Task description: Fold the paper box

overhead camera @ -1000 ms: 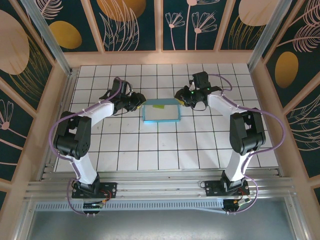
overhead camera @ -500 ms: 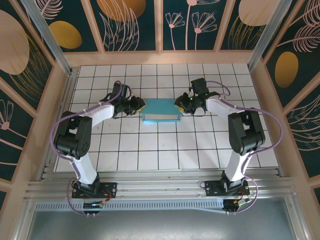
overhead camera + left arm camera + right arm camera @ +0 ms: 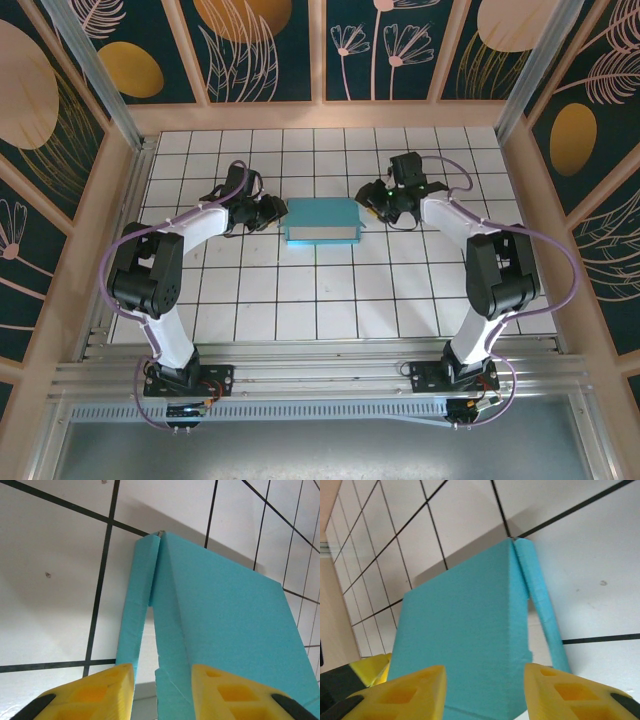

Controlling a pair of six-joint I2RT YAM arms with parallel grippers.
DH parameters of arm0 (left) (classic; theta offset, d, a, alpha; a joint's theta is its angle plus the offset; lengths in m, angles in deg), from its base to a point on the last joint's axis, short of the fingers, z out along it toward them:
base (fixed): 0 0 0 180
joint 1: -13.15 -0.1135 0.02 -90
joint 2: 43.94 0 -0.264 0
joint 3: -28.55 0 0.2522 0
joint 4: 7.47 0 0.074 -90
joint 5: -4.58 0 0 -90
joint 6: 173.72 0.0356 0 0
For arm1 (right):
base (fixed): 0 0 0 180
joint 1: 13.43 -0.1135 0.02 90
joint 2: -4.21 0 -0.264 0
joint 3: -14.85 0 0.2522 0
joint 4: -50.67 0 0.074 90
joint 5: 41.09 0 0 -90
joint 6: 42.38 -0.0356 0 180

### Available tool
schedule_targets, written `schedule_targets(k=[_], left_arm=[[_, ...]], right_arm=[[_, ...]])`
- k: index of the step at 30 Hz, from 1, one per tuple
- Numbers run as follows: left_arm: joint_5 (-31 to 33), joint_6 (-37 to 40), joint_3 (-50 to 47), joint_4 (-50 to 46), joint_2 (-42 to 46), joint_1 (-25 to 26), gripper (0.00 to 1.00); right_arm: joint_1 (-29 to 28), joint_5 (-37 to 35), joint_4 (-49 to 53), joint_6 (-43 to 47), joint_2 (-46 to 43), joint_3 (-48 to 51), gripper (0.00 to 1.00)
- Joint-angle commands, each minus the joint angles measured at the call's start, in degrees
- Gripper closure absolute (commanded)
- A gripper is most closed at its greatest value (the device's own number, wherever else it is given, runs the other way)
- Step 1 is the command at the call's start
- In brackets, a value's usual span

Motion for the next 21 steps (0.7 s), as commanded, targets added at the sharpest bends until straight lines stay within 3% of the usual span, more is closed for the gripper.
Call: schedule_targets(k=[1,9,21], left_arm=[[-2.7,0.3,0.4,1.2,-0.9,0.4,0.64],[-5.5,-0.7,-0.1,3.5,-2.3,0.7,0.68],[-5.1,-1.3,-0.9,4.3,-3.5,1.2,0.76]], right_arm=[[0.0,2.5,-0.7,1.3,0.5,1.5,0.56],[-0.9,5.2,-3.3,0.7,3.3,2.2,0.66],[-2.2,5.1,-5.1,0.0,6.3,3.3,0.72]])
